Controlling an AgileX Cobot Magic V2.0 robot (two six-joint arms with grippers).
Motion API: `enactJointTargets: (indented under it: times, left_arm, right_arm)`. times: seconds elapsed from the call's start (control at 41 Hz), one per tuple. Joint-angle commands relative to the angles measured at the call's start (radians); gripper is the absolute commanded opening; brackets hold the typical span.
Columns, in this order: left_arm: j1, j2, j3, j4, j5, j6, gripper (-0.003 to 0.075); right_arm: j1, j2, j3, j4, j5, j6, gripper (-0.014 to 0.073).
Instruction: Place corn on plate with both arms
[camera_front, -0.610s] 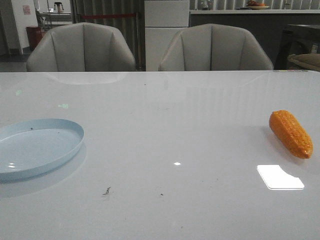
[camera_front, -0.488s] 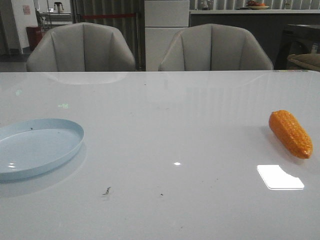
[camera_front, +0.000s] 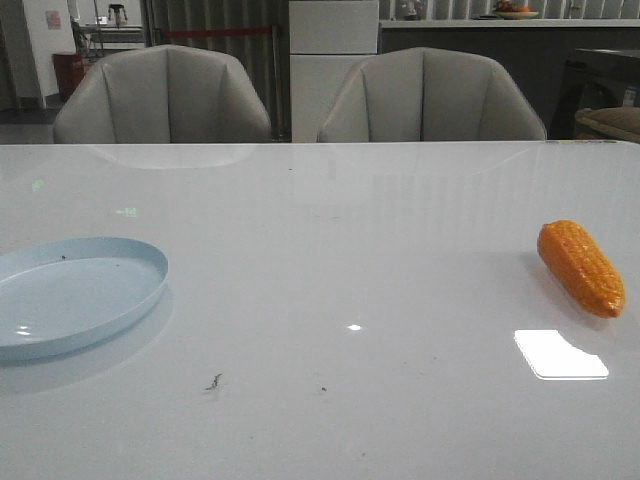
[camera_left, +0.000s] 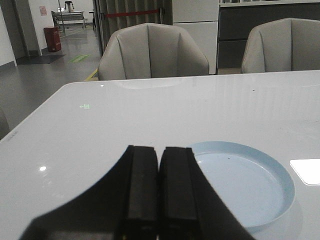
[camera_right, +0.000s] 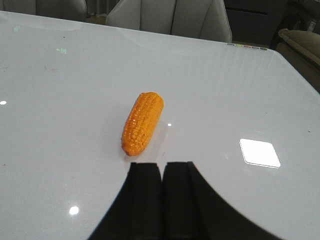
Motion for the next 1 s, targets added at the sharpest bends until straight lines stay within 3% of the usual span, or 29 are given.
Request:
enactJointTargets:
  times: [0.0, 0.171, 0.341, 0.439, 0.537, 0.659, 0.976]
  left_arm:
    - [0.002, -0.009, 0.002, -0.011, -0.093, -0.003, 0.0090]
    - [0.002, -0.009, 0.002, -0.011, -0.149, -0.003, 0.0090]
    - [0.002, -0.009, -0.002, -0.011, -0.337, -0.003, 0.0090]
    - [0.002, -0.009, -0.041, -0.015, -0.436, -0.003, 0.0090]
    - [0.002, -0.009, -0.198, -0.015, -0.455, -0.003, 0.0090]
    - [0.002, 0.037, -0.428, 0.024, -0.443, -0.003, 0.0090]
    - [0.002, 0.419, -0.889, 0.179, -0.286, -0.003, 0.0090]
  right_arm:
    - [-0.006, -0.021, -0.016, -0.002, -0.085, -0.002, 0.0065]
    - [-0.006, -0.021, -0.016, -0.002, -0.133, -0.002, 0.0065]
    - [-0.007, -0.021, -0.017, 0.001, -0.241, -0.002, 0.0065]
    - [-0.004, -0.021, -0.050, 0.073, -0.377, 0.045, 0.0065]
    - [-0.004, -0.021, -0.193, 0.127, -0.455, 0.057, 0.0058]
    - [-0.004, 0.041, -0.429, 0.125, -0.402, 0.045, 0.0058]
    - [-0.004, 0.484, -0.865, 0.125, -0.384, 0.045, 0.0058]
